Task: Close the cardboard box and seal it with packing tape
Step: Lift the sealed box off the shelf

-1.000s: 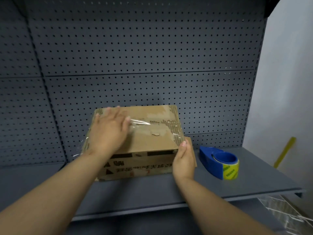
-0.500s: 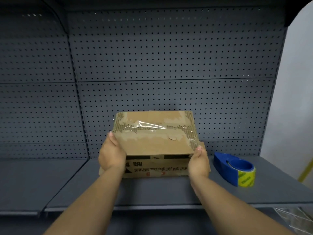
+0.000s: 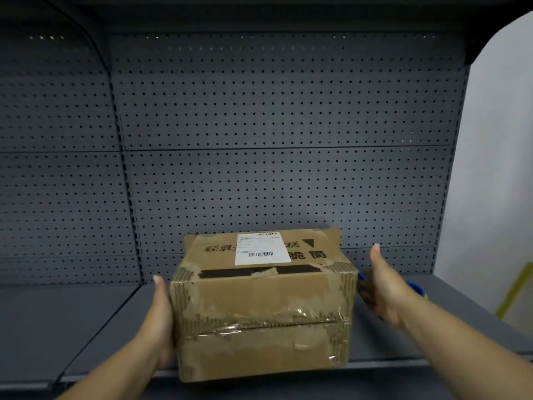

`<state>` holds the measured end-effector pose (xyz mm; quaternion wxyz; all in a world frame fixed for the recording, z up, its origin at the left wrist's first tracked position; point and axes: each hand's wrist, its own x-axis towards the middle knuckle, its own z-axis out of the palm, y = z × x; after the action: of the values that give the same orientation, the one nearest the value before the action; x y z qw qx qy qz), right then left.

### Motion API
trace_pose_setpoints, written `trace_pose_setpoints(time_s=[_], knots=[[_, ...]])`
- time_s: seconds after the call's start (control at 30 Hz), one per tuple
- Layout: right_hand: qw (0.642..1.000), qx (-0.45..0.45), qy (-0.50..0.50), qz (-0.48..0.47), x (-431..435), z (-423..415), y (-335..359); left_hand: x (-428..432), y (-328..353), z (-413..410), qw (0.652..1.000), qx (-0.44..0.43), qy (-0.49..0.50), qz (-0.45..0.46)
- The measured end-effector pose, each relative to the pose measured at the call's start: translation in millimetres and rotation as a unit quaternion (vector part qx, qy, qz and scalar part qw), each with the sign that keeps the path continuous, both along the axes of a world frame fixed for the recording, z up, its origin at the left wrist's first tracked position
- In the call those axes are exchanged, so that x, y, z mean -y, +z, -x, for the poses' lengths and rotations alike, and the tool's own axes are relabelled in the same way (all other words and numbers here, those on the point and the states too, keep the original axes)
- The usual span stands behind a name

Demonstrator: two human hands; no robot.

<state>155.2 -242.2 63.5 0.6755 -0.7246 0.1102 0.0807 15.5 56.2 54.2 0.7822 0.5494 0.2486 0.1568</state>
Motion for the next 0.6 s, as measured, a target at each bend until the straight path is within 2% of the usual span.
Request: trace_pose_setpoints(time_s=[0.07,0.13,0.2,0.47,0.6], knots=[[0.998,-0.027,0.04,-0.033,-8,3,31,-8,12,-5,1.0,0.009,-0.005,0.001],[0.99,-0.062,0.115,-0.048,-18,1,43,-12,20,-15,1.0,0.006,-0.013,0.011],[0.986,-0.067,0.148,-0.046,-29,0,45,-15,22,-24,1.0,-0.011,-0.018,0.005],[0.993,-0.038,0.108,-0.014,-44,-14,31,-33,21,-38,0.991,-0.054,-0.114,-0.033],[0.988,-0.054,0.144,-0.019,-33,-15,36,-40,21,-39,0.988,-0.055,-0.143,0.024]])
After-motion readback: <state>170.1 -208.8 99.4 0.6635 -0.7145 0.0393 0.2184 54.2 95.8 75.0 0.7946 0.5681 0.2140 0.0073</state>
